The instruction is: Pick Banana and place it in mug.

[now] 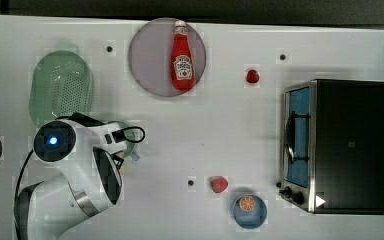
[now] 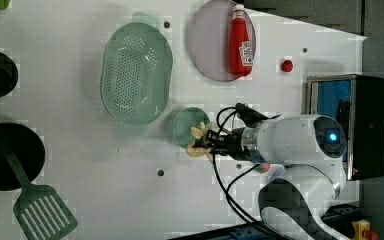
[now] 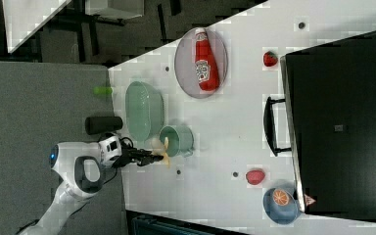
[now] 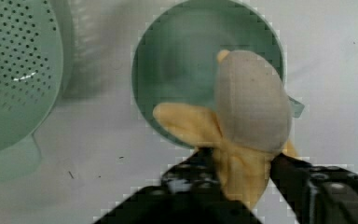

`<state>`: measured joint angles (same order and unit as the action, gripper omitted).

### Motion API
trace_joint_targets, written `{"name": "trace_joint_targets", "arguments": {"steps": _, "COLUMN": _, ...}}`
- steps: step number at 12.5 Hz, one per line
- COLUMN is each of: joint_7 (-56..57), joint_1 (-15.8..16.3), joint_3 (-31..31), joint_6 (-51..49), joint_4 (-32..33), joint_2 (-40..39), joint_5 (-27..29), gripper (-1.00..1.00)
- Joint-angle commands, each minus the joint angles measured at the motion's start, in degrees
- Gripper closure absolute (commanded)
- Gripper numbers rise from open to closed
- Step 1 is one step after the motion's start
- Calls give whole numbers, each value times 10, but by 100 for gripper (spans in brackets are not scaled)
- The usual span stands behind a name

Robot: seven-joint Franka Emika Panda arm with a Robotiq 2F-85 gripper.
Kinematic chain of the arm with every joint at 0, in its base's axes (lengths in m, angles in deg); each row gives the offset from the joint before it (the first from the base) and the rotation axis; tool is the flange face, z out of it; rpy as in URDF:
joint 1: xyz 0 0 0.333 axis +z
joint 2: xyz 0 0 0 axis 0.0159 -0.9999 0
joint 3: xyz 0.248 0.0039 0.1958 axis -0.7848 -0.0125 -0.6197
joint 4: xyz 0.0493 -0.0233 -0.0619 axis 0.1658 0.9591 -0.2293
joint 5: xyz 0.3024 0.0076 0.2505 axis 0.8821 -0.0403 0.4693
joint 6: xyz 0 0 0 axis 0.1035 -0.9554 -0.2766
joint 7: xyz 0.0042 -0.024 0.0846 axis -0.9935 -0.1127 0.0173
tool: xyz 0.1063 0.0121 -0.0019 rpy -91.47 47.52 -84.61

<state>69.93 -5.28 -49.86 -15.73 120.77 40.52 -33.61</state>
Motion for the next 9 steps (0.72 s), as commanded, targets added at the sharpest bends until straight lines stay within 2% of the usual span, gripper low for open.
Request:
{"name": "trace_joint_targets", "arguments": {"steps": 1, "joint_7": -52, "joint_1": 0, "joint_3": 4, "joint_6": 25, "joint_4": 5, "joint_2": 8, "joint_5": -10, "gripper": -50}}
{"name": "trace_joint_targets", "arguments": {"steps": 3, "joint_7": -52, "joint_1": 0, "joint_3": 8, "joint_6": 36, "joint_4": 7, "joint_2": 7, "joint_5": -12, "gripper": -95}}
{"name": "trace_joint_targets", "arguments": {"steps": 6, "joint_7": -52, "joint_1": -7, "joint_3": 24, "joint_6": 33, "joint_4": -13, "joint_2": 36, "joint_5": -10, "gripper": -100}}
{"name": "trace_joint_targets", "arguments": {"steps": 9, "joint_7": -50, "joint_1": -18, "joint_3": 66, "joint_6": -57, "joint_4": -54, "joint_2": 111, "joint_5": -10, "gripper": -100}}
